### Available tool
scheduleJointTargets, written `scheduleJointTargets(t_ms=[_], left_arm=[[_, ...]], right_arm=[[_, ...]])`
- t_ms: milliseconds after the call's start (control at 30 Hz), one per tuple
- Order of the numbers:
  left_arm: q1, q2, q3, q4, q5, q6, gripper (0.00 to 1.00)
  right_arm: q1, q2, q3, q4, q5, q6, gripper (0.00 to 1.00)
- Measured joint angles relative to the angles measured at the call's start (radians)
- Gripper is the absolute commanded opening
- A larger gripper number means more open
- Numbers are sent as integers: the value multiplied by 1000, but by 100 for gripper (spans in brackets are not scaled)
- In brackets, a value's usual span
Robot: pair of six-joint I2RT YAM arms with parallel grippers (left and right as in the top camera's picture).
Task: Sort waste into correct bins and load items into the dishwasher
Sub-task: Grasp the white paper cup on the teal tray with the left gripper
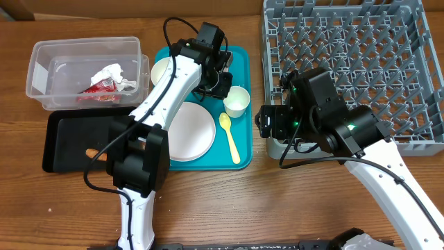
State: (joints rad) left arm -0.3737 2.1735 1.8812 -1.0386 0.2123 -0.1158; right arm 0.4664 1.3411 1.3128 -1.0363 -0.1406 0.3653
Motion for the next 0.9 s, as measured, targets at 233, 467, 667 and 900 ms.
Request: scheduleJointTargets(t_ms=[233, 467, 667, 900], left_arm=[[0, 1, -34, 0, -7, 0, 7], [0, 5, -35, 19, -14, -8, 4], [14, 11, 17, -119, 61, -35, 4], [130, 24, 282, -347, 371, 40, 4]], right_arm=[[0, 0, 0, 0, 0, 1, 88], [0, 0, 0, 0, -1, 1, 88], [0, 0, 0, 13, -1, 1, 93], [0, 0, 0, 132, -48, -35, 96]])
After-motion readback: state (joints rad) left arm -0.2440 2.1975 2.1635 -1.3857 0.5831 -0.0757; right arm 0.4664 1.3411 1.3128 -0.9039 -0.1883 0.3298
